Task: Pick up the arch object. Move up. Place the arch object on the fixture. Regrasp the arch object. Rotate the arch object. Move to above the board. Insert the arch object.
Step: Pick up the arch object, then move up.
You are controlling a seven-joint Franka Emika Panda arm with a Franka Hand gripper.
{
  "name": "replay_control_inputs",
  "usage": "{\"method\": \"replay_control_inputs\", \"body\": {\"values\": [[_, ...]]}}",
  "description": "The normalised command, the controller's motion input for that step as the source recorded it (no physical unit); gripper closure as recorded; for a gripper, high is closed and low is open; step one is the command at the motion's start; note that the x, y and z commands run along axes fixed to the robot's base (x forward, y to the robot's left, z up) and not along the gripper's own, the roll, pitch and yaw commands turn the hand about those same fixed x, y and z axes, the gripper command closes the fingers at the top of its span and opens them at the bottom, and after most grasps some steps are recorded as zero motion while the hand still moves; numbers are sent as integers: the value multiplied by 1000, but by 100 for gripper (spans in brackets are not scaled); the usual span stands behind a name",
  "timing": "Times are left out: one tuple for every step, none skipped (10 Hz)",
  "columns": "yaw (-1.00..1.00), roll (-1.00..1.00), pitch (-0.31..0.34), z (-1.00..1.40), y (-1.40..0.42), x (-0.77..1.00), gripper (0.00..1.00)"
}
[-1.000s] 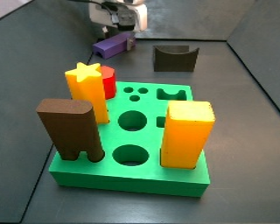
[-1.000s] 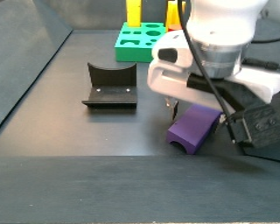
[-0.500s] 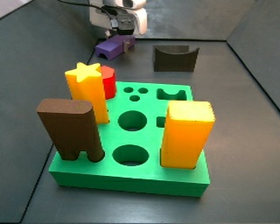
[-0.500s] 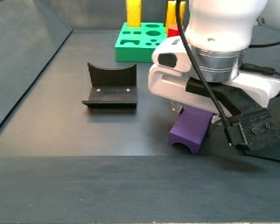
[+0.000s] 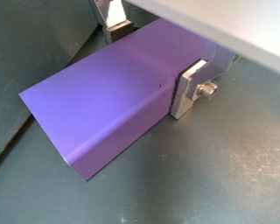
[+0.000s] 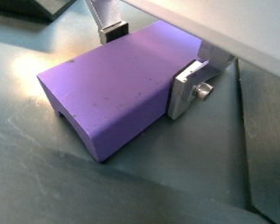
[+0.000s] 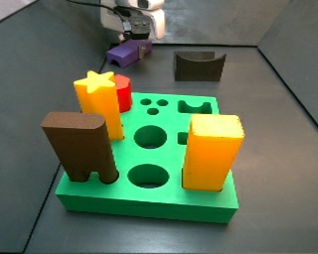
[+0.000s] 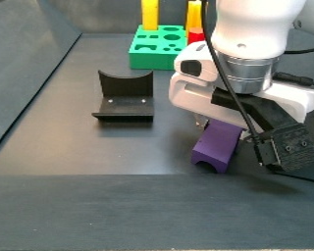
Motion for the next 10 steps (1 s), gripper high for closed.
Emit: {"method": "replay_control_inputs", "body": {"values": [[0,0,0,0,0,0,100],[0,0,0,0,0,0,100],[0,0,0,0,0,0,100],[0,0,0,833,0,0,100],[38,-11,3,871,-32,-54,100],[39,-8,16,800,-37,-85,100],[30,7,26,654,-16,-52,100],[20,15,46,518,-9,-36,100],[11,28,59,376,-6,-27,100],[3,44,68,230,-4,-22,100]]}}
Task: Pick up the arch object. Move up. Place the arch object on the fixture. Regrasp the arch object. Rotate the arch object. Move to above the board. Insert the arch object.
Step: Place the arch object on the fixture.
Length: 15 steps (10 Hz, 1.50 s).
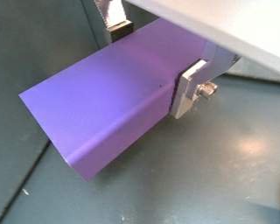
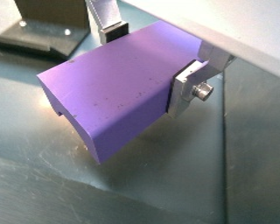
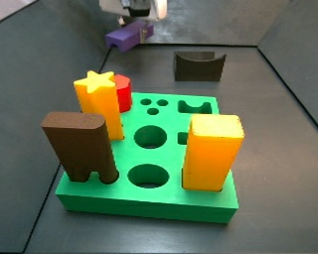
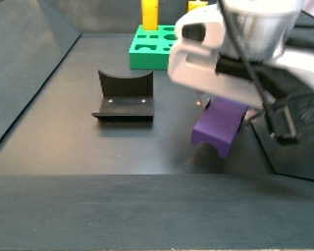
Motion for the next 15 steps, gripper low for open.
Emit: {"method": "replay_control_inputs", "body": {"values": [[0,0,0,1000,0,0,100],[-1,4,10,1000,-2,-3,100],[-2,13,22,1000,-1,-12,100],[-8,31,36,1000,0,-18,100],[-10,44,48,1000,2,-21,100],[-8,51,55,1000,2,-24,100],[-3,65,66,1000,1,-29,100],[3,72,71,1000,0,-30,100],[10,74,79,874,0,-29,100],[12,72,82,729,1,-21,100],[12,56,86,533,3,-11,100],[8,44,86,432,6,-5,100],[6,31,95,230,14,1,100],[1000,-48,-184,6,-710,1000,100],[1000,-50,-187,-33,-704,1000,100]]}}
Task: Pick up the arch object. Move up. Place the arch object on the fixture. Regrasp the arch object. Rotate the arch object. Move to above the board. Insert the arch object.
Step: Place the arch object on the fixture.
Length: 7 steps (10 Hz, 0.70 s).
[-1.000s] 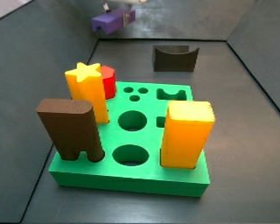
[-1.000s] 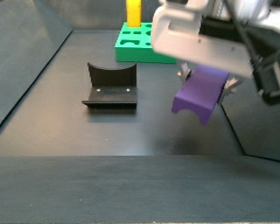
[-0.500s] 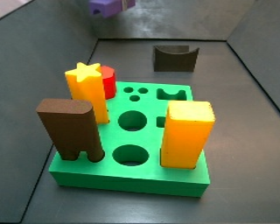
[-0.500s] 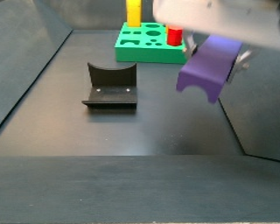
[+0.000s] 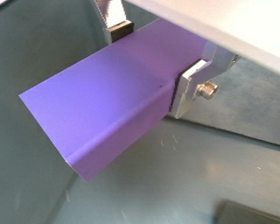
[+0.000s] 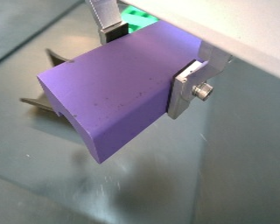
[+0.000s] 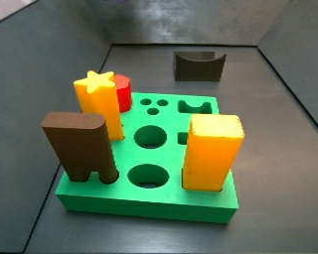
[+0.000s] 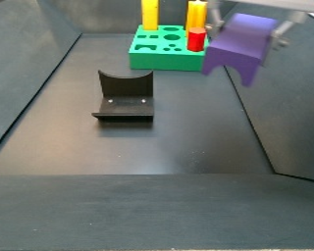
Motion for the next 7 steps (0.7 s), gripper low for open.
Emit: {"method": "replay_control_inputs", "body": {"values": [[1000,-54,-198,-30,-667,1000,100],[1000,-90,-192,-27,-599,1000,100],[1000,-112,-185,-31,-576,1000,100],[951,-157,-160,-34,-528,1000,100],[639,-167,-92,-35,-478,1000,100],[425,-164,-49,-35,-440,1000,100],[317,-158,-24,-36,-409,1000,100]]}}
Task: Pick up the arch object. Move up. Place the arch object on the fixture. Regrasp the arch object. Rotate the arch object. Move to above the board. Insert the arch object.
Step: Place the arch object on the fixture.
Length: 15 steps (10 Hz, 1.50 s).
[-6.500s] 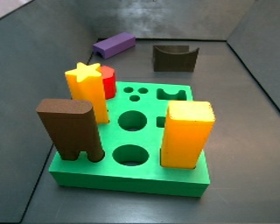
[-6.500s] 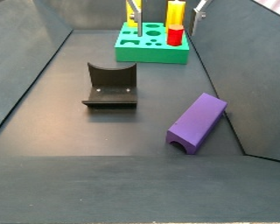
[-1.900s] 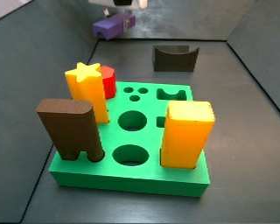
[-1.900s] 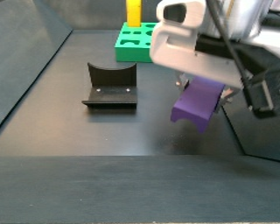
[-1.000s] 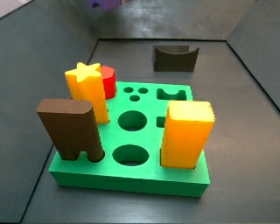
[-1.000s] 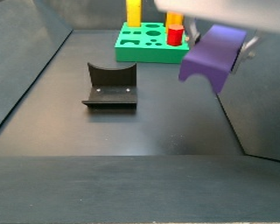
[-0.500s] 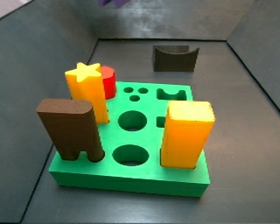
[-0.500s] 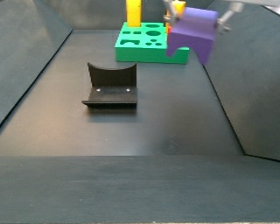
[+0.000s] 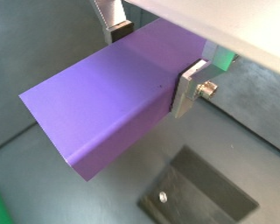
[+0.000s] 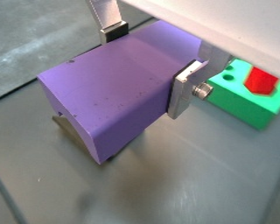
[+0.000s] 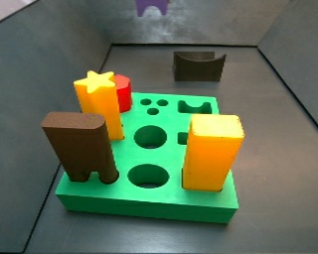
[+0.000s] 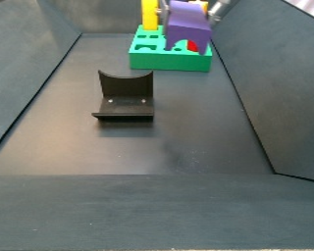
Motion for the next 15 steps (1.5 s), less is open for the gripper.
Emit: {"method": "replay_control_inputs", "body": {"values": [[174,-143,-2,-37,-358,1000,100],[110,-133,11,-38,-330,1000,100],[63,-113,27,-34,-285,1000,100],[51,-104,34,-32,-264,1000,100],[31,-81,57,-27,-210,1000,100],[28,-73,66,-26,-192,1000,100],[-36,-1000,152,83,120,966,100],[-45,-1000,158,88,158,859,100],[-71,-1000,163,43,120,716,100],[-75,-1000,163,20,90,652,100],[-88,-1000,165,9,63,521,100],[-102,-1000,169,8,56,418,100],[-125,-1000,170,-1,50,286,100],[-136,-1000,171,-7,49,221,100],[-160,-1000,170,-7,47,127,100]]}}
